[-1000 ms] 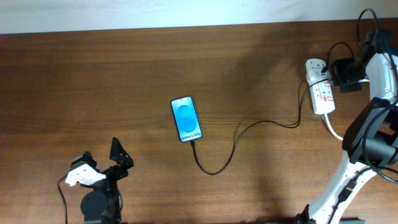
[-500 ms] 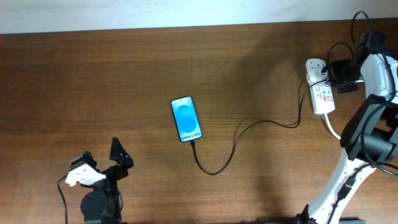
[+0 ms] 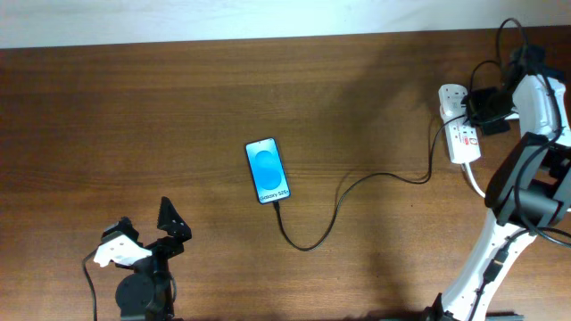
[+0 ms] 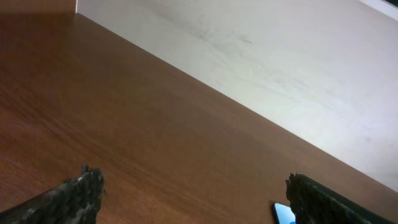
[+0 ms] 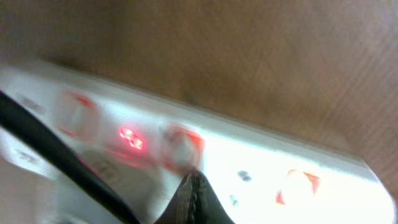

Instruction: Plug charger to phone and switch on socket

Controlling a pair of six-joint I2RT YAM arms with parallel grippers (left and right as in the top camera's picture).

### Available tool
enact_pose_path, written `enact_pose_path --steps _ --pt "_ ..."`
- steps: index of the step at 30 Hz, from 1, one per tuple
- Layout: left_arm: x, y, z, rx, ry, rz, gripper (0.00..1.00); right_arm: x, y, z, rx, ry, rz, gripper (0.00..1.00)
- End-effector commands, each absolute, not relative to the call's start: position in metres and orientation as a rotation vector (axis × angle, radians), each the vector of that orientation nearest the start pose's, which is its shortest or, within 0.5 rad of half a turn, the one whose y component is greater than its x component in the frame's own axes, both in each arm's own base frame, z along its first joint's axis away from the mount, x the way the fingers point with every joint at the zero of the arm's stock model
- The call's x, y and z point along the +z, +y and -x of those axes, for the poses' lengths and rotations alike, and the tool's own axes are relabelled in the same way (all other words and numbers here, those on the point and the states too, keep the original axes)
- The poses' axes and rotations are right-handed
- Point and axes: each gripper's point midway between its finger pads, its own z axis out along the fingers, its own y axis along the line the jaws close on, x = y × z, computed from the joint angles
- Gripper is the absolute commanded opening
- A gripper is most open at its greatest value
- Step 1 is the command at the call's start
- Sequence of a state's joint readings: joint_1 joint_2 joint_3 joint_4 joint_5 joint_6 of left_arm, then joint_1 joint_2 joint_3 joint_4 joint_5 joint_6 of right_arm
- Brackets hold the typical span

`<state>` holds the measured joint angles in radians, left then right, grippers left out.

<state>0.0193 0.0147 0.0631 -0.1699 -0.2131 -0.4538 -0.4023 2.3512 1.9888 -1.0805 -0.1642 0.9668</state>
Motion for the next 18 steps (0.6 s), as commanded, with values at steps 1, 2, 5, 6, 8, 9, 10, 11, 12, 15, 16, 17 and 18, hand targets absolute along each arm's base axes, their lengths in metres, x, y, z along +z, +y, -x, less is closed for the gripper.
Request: enact_pose_path --steps 1,2,5,6,8,9,10,11,12,15,16,17,18 --pt "0.156 0.040 -0.238 -0.153 1.603 0.554 0.99 0.063 -0.180 -0.439 0.168 2.429 -1.893 0.04" --pt "0.156 0.040 -0.238 -0.153 1.603 0.554 0.99 0.084 -0.190 -0.427 0.095 2.433 -1.883 0.04" --pt "0.156 0.040 -0.238 -0.153 1.603 0.554 0.99 0.142 -0.197 -0.385 -0.015 2.477 -1.844 0.04" --pt "0.156 0.040 -0.238 -0.154 1.603 0.553 0.99 0.162 -0.191 -0.374 -0.016 2.512 -1.781 0.04" --pt "0.156 0.040 -0.238 -0.154 1.603 0.553 0.99 0.192 -0.177 -0.358 -0.017 2.574 -1.669 0.04" --pt "0.156 0.040 -0.238 -0.153 1.603 0.554 0.99 0.212 -0.165 -0.345 -0.016 2.604 -1.603 0.04" --pt "0.156 0.040 -0.238 -0.154 1.603 0.553 0.99 0.236 -0.151 -0.337 0.020 2.624 -1.480 0.04" --pt "0.156 0.040 -0.238 -0.153 1.603 0.554 0.99 0.256 -0.136 -0.336 0.084 2.631 -1.351 0.04" --pt "0.156 0.040 -0.238 -0.154 1.603 0.553 0.99 0.273 -0.123 -0.333 0.134 2.623 -1.254 0.04" --pt "0.156 0.040 -0.238 -0.154 1.603 0.553 0.99 0.332 -0.090 -0.308 0.165 2.535 -0.994 0.04" --pt "0.156 0.040 -0.238 -0.153 1.603 0.554 0.99 0.349 -0.082 -0.296 0.163 2.496 -0.934 0.04" --pt "0.156 0.040 -0.238 -0.153 1.603 0.554 0.99 0.369 -0.074 -0.279 0.166 2.432 -0.892 0.04" --pt "0.156 0.040 -0.238 -0.153 1.603 0.554 0.99 0.386 -0.069 -0.264 0.160 2.380 -0.850 0.07"
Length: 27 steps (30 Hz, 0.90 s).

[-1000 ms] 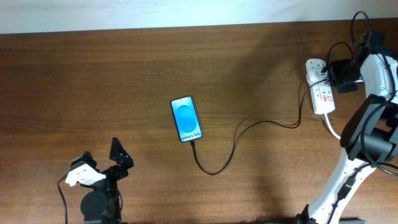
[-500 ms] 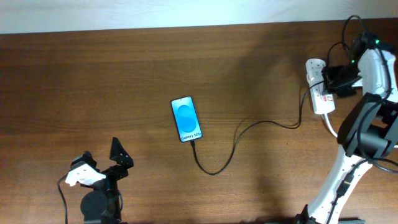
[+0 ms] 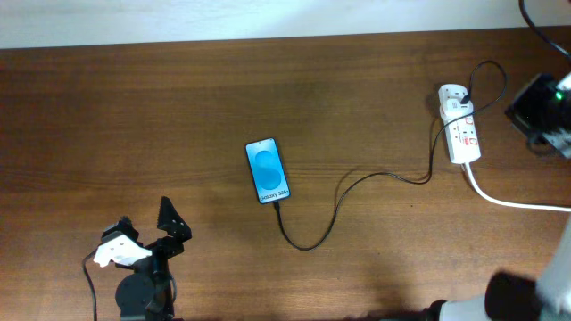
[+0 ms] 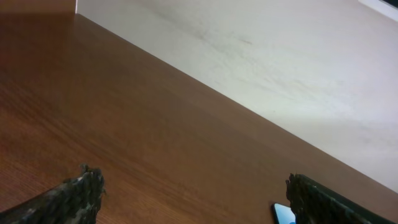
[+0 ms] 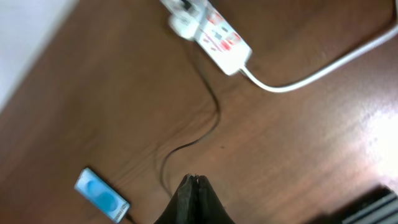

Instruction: Plug charger to phone and switch on socket

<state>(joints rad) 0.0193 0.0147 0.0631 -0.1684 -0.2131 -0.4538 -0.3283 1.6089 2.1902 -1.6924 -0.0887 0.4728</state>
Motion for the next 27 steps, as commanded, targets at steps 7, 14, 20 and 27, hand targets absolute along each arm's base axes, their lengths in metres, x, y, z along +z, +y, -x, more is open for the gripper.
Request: enact_pose_path --steps 7,14,20,27 --pt "0.156 0.040 -0.238 -0.153 1.603 0.554 0.99 0.464 -0.029 -0.139 0.067 2.035 -0.553 0.98" --pt "0.156 0.040 -0.238 -0.153 1.603 0.554 0.99 0.483 -0.001 -0.053 0.051 1.799 -0.473 0.98" --pt "0.156 0.040 -0.238 -0.153 1.603 0.554 0.99 0.484 0.000 -0.042 0.013 1.773 -0.454 0.99" --pt "0.156 0.040 -0.238 -0.153 1.603 0.554 0.99 0.438 0.012 -0.054 0.019 1.941 -0.301 0.98"
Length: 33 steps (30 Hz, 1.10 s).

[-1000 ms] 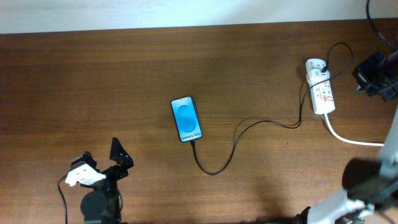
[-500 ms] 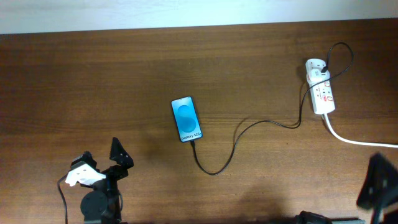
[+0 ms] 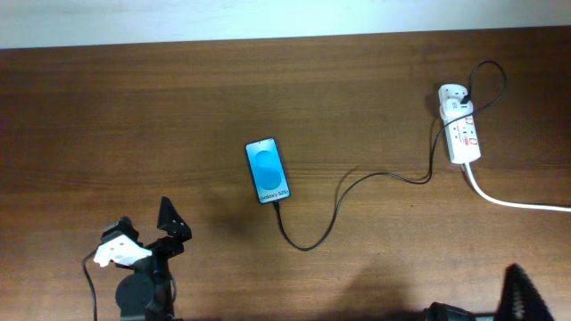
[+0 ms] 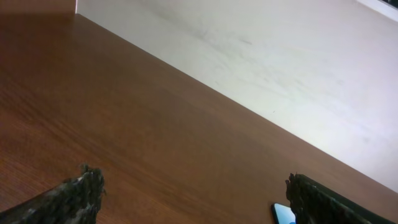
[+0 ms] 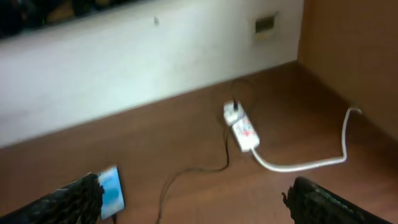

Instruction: Plug charger to phone and switch on socket

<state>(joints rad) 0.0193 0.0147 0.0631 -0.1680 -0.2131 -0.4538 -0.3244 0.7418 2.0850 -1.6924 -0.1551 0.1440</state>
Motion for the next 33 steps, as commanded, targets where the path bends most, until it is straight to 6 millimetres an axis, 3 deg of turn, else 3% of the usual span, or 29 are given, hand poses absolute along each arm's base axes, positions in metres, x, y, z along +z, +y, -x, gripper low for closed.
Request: enact_pose_path --steps 1,4,7,10,14,21,33 --pt "0.156 0.040 -0.238 -0.153 1.603 0.554 0.99 0.416 0.010 -0.057 0.005 1.999 -0.295 0.98" --pt "0.156 0.040 -0.238 -0.153 1.603 0.554 0.99 0.386 0.006 -0.078 0.017 1.976 -0.250 0.98" --pt "0.156 0.040 -0.238 -0.153 1.603 0.554 0.99 0.362 0.012 -0.114 0.087 1.825 -0.100 0.98" --pt "0.156 0.040 -0.238 -0.154 1.603 0.553 0.99 0.325 0.021 -0.155 0.155 1.688 0.021 0.98" --pt "0.156 0.040 -0.238 -0.154 1.603 0.553 0.99 0.292 0.027 -0.198 0.181 1.513 0.093 0.98" --pt "0.156 0.040 -0.238 -0.154 1.603 0.553 0.99 0.242 0.017 -0.231 0.165 1.442 0.058 0.98" --pt "0.156 0.040 -0.238 -0.154 1.603 0.553 0.99 0.178 0.001 -0.247 0.087 1.557 -0.059 0.98"
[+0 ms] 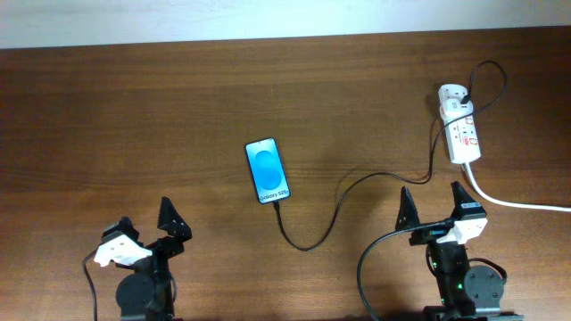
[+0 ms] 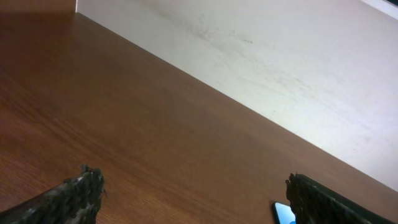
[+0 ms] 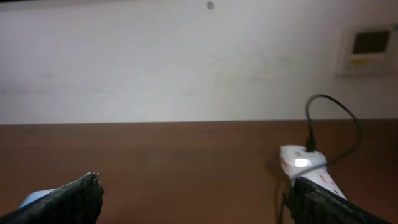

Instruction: Plug charger to phone and switch on socket

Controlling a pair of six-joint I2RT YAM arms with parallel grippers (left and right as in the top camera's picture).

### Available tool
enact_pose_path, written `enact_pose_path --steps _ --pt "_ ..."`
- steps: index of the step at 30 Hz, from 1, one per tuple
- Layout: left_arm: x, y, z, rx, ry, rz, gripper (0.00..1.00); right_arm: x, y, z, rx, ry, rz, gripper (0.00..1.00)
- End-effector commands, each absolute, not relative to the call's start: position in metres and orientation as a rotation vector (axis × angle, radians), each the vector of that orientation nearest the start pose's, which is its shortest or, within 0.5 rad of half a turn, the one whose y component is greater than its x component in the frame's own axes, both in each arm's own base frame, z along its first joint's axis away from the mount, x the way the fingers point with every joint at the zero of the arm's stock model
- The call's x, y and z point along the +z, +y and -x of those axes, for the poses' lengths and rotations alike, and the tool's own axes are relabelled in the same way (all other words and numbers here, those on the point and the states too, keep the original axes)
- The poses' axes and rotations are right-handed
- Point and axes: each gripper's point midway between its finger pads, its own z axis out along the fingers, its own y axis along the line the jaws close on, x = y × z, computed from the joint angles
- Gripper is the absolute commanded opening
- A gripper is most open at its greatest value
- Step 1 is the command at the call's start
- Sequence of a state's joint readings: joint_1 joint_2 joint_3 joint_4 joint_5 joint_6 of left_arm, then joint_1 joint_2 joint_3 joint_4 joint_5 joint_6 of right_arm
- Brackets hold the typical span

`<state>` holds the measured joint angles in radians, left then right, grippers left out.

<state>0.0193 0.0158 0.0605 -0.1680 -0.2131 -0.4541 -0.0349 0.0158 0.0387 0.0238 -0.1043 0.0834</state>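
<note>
The phone (image 1: 268, 170) lies face up mid-table with its blue screen lit. A black charger cable (image 1: 339, 201) runs from its lower end to the plug (image 1: 453, 96) in the white power strip (image 1: 462, 135) at the far right. My left gripper (image 1: 143, 218) sits at the front left, open and empty. My right gripper (image 1: 433, 198) sits at the front right, open and empty, well short of the strip. The right wrist view shows the strip (image 3: 305, 165) ahead between my open fingers (image 3: 68, 199). The left wrist view catches a corner of the phone (image 2: 283, 213).
The strip's white mains lead (image 1: 513, 202) trails off the right edge of the table. The wooden table (image 1: 134, 107) ends at a pale wall (image 3: 186, 56) along its far side, with a small wall panel (image 3: 367, 46) at the right.
Only a fingertip of my right arm showed at the front right corner of the overhead view; the gripper now sits low at the front right, open, looking level across the table. The left arm is unchanged.
My right gripper was shut with its tip at the strip's red switches, one red light glowing. Then it was off the table's right side, still shut. Later it was open near the front, and now it rests at the front right. The phone stayed plugged; the left arm stayed still.
</note>
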Motion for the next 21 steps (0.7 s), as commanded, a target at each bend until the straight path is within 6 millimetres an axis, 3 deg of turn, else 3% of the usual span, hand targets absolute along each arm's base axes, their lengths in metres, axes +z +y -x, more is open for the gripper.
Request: enact_pose_path --steps 1,5,21 --pt "0.156 0.040 -0.238 -0.153 1.603 0.554 0.99 0.172 0.001 -0.247 0.088 1.583 -0.060 0.98" --pt "0.156 0.040 -0.238 -0.153 1.603 0.554 0.99 0.156 0.000 -0.246 0.084 1.647 -0.068 0.98" --pt "0.156 0.040 -0.238 -0.153 1.603 0.554 0.99 0.157 0.008 -0.246 0.103 1.646 -0.035 0.98"
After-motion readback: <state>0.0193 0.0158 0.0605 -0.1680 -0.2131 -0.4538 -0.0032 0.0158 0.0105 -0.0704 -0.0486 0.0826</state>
